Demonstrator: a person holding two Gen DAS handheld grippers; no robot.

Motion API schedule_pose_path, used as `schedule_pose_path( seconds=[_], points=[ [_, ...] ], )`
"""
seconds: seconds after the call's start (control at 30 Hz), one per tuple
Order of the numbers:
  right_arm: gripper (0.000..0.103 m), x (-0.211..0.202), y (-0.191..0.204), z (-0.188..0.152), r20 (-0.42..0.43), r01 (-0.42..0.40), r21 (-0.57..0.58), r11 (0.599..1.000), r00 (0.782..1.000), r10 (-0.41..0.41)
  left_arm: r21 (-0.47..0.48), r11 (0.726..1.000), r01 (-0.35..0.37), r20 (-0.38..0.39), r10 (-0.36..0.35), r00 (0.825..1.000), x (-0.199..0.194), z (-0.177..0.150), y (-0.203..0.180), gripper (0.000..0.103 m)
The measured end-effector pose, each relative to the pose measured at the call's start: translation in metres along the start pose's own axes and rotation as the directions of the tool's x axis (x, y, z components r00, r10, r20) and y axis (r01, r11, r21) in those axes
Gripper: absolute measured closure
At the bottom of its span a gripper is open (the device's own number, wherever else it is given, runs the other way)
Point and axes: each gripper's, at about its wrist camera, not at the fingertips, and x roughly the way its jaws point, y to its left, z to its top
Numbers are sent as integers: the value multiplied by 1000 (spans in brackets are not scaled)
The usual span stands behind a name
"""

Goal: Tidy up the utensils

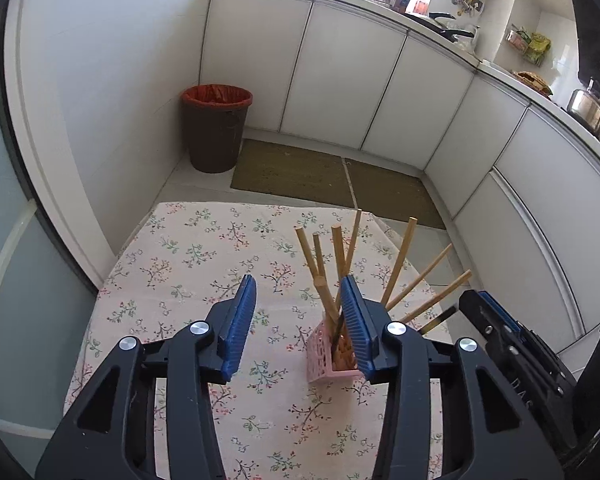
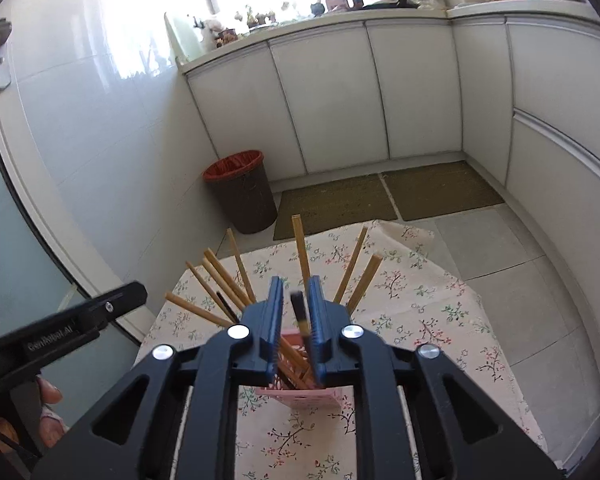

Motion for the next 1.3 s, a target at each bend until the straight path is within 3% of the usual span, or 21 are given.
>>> schedule_pose_path(
  seconds=[0.1,0.2,0.33,0.6,0.83,1.0,1.13,1.23,1.3],
  points=[
    [72,-8,2,-1,26,22,-21,1000,999,-21,40,997,-72,72,69,995,-12,-1,-6,38],
    [72,-27,7,0,83,66,-72,995,995,-60,72,988,-138,135,127,983,-25,-2,-13,37],
    [71,-50,5,1,114,106,-75,992,989,-97,84,984,-158,164,143,976,-41,-6,-20,34],
    [43,-101,-6,-9,154,121,-51,991,982,-112,125,972,-197,240,163,957,-84,-38,-44,8],
    [20,-149,-16,-31,181,165,-21,986,971,-158,97,963,-253,293,215,932,-126,-69,-56,7],
    [7,-180,-21,-45,188,205,36,978,960,-208,86,981,-175,292,144,946,-150,-91,-60,7],
    [7,-196,-24,-50,188,230,61,971,953,-238,69,981,-181,329,149,933,-169,-103,-63,7],
    [7,-206,-23,-52,178,215,61,975,958,-223,98,985,-144,290,110,951,-174,-106,-66,7],
    [7,-211,-20,-52,174,215,57,975,959,-222,107,983,-146,279,112,954,-177,-109,-68,7]
  ],
)
